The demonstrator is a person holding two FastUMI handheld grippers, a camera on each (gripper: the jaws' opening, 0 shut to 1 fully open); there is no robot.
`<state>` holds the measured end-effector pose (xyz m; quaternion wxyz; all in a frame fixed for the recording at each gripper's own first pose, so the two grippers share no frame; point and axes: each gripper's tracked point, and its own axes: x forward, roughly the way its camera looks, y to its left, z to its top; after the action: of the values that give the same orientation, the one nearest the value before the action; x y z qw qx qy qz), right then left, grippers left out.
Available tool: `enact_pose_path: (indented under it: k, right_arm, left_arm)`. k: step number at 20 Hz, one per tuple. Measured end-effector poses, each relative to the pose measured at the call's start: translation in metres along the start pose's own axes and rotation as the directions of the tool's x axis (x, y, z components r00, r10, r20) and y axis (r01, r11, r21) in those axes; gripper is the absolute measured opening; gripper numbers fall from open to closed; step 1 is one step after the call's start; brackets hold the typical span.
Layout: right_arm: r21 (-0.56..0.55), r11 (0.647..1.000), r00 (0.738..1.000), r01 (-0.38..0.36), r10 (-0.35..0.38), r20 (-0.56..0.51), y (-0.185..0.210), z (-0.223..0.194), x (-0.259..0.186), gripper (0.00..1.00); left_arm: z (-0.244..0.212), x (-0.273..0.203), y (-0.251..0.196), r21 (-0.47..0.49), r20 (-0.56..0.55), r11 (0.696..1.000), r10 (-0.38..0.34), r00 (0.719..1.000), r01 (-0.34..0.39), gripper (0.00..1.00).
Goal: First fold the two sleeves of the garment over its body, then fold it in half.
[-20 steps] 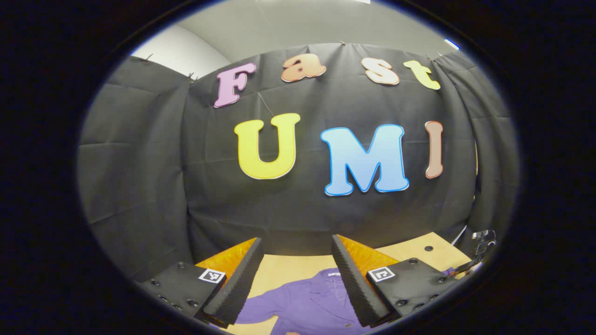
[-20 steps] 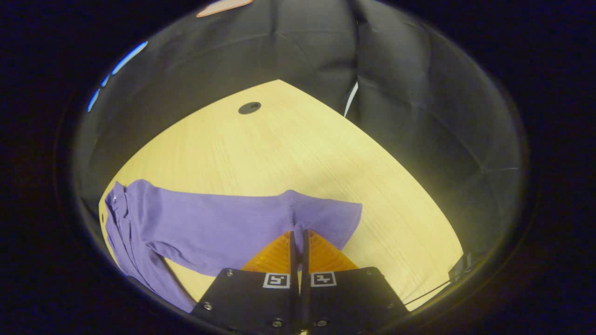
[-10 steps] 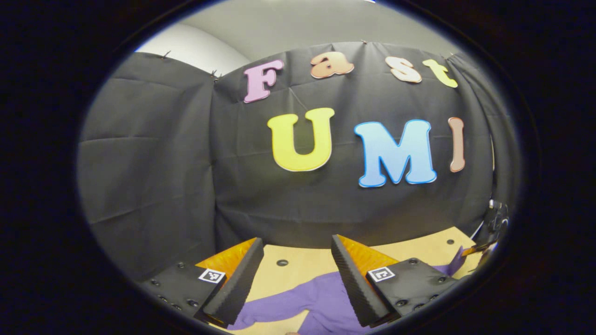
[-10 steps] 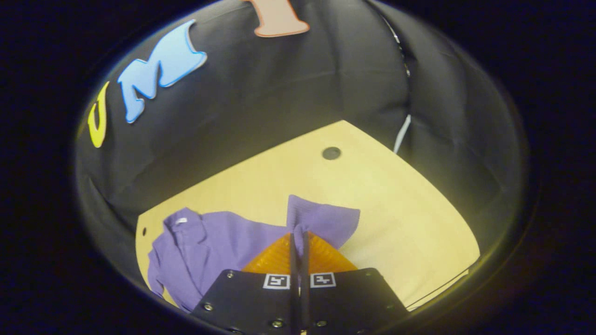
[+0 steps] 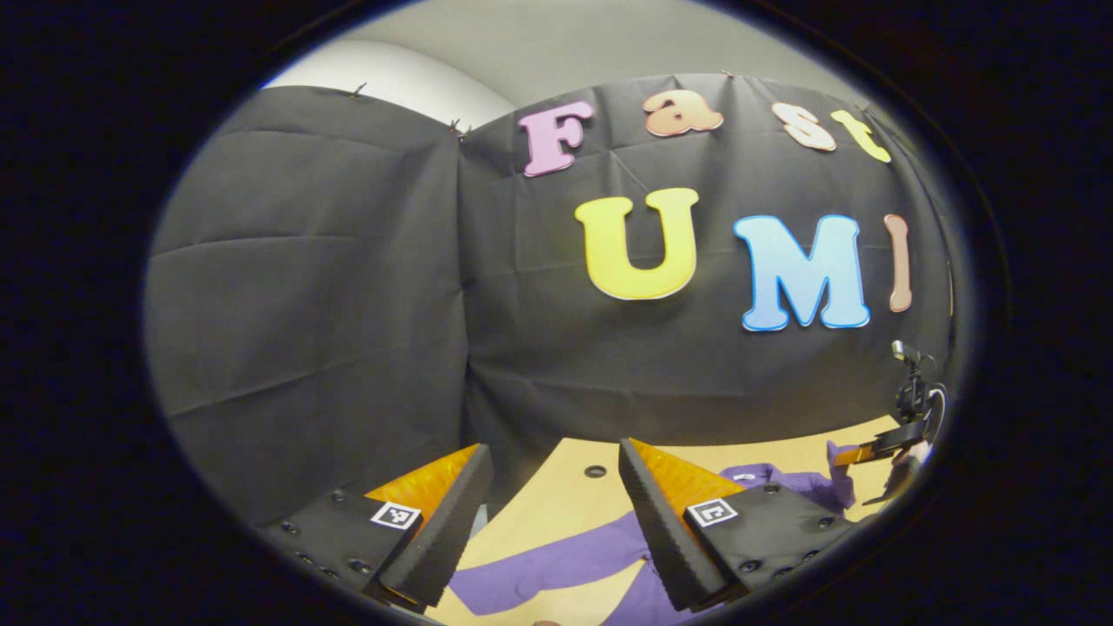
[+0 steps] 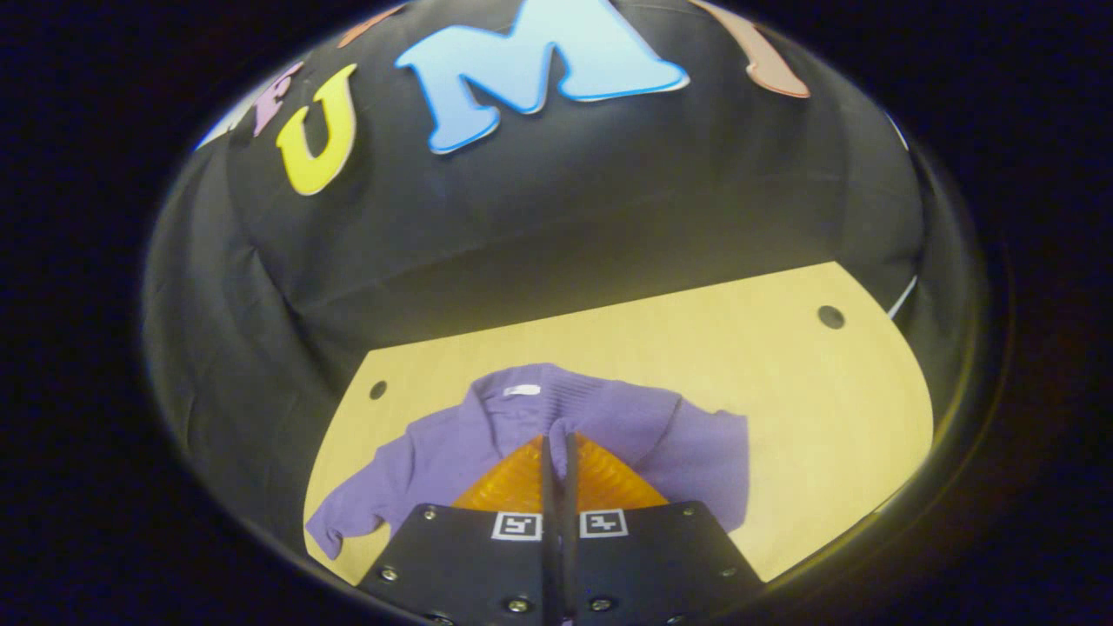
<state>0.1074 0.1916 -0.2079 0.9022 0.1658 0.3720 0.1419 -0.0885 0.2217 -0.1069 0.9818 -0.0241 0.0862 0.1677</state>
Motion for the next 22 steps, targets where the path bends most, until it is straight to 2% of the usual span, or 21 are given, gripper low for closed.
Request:
enact_pose_path:
  k: [2,4,11,16,22]
  right_arm:
    - [-0.02,0.999,0.999,-0.045,0.045,-0.028,0.034,-0.009,0.013,0.05]
    - [-0.031,0.996,0.996,-0.08,0.079,-0.05,0.068,-0.02,0.026,0.02]
    - [-0.078,0.99,0.984,-0.122,0.11,-0.142,0.154,-0.071,0.076,0.02]
    - [-0.147,0.982,0.977,-0.12,0.091,-0.194,0.179,-0.106,0.096,0.02]
    - [-0.193,0.977,0.975,-0.088,0.045,-0.218,0.187,-0.13,0.111,0.04]
  left_arm:
    - [-0.007,-0.006,0.032,0.002,-0.01,0.999,0.041,0.999,-0.041,0.93]
    - [-0.015,-0.01,0.063,0.0,-0.021,0.997,0.081,0.996,-0.081,0.93]
    - [-0.039,-0.017,0.154,0.02,-0.061,0.984,0.177,0.982,-0.176,0.94]
    - [-0.059,-0.006,0.193,0.004,-0.086,0.983,0.184,0.979,-0.184,0.94]
    - [-0.091,0.004,0.208,-0.011,-0.125,0.982,0.188,0.974,-0.191,0.94]
